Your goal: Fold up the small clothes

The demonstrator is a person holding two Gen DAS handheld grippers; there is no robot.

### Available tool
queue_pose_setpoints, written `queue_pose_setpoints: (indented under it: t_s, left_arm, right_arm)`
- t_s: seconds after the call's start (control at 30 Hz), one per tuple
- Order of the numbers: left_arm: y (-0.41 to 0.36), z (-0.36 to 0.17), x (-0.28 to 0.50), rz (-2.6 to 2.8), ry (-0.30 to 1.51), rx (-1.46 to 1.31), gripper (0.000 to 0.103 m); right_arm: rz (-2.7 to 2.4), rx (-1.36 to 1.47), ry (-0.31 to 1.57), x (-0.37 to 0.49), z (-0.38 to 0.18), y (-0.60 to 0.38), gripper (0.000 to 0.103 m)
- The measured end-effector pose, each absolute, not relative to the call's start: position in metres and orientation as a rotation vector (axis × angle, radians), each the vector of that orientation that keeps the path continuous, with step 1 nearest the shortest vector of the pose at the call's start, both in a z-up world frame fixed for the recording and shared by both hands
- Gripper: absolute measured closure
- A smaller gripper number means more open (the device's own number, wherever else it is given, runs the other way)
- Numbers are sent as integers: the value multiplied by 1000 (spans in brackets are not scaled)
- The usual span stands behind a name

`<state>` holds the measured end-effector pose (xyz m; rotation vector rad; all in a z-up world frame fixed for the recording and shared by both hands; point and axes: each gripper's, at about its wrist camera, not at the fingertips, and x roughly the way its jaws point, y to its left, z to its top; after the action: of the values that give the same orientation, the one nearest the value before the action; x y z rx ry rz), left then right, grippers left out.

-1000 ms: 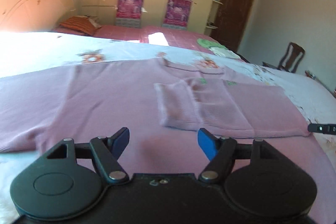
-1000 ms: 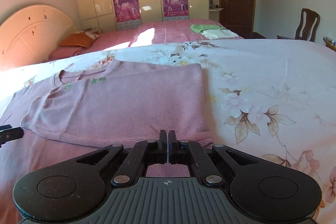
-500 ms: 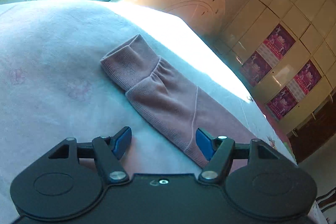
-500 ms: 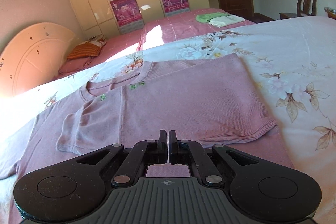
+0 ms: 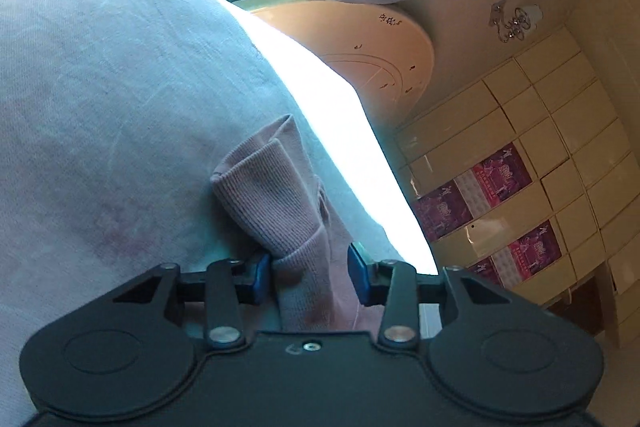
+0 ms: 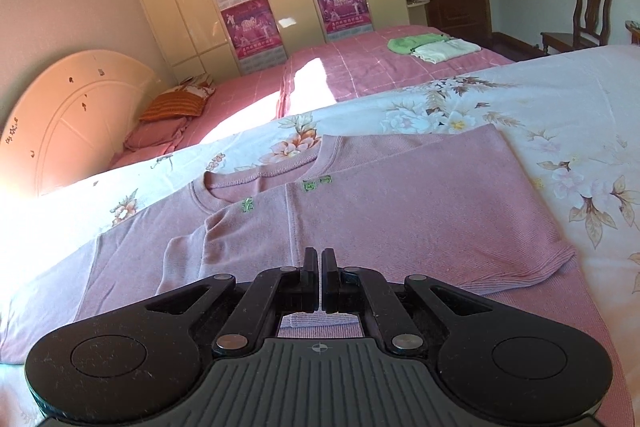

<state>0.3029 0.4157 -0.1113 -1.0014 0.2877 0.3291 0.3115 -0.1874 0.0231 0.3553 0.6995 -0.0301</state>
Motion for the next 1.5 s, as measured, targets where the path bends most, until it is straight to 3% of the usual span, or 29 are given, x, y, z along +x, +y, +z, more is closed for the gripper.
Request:
queue_pose_setpoints:
  t_s: [0.1,0.13,0.17,0.3,0.43,0.63,0.87,1.03,1.1,1.17,1.23,1.3,1.33,1.4,1.5]
  left_arm:
    - [411,-111,312,356,333,-935,73]
    - [410,-109,320,380,373,-899,90]
    - [409,-108,324,385,399,-888,96]
    - [373,-82,335,298,384,-732,97]
    - [281,-47,364,78,440,-488,97]
    - [134,-24,404,-173,481,-362,97]
    - [-18,-43,429,-359,543,-239,97]
    - [-86,-80,436,-454,624,-165,96]
    - [-107,-100,440,-473,678,-115,87]
    - [-115,-108,437,-492,699,-87,56]
    - [-108,-99,420,-524,639,-59,34]
    - [-92,-87,402,-517,578,-30,35]
    - [-81,-83,396,-502,572,-30,35]
    - [-48,-76,383,-430,548,-48,36]
    - [4,-72,366,-277,551,-13,38]
  right_arm:
    - [-51,366,722,310,19,-197,103]
    - [-60,370,729,309,17,-200,103]
    - [-78,367,741,309,15,-203,103]
    - [-110,388,756,302,9,-217,103]
    - [-111,395,759,295,1,-226,103]
    - [-106,414,751,289,-2,-241,103]
    - [-96,442,741,284,0,-266,103]
    - [-102,481,732,284,3,-280,103]
    - [-92,511,733,284,2,-285,103]
    - [-64,560,729,283,1,-288,103]
    - [-52,570,722,284,2,-285,103]
    - [-38,564,703,286,5,-279,47]
    - [-26,569,667,285,7,-275,8]
    - [17,569,671,291,8,-267,9]
    - [82,610,702,307,0,-257,27]
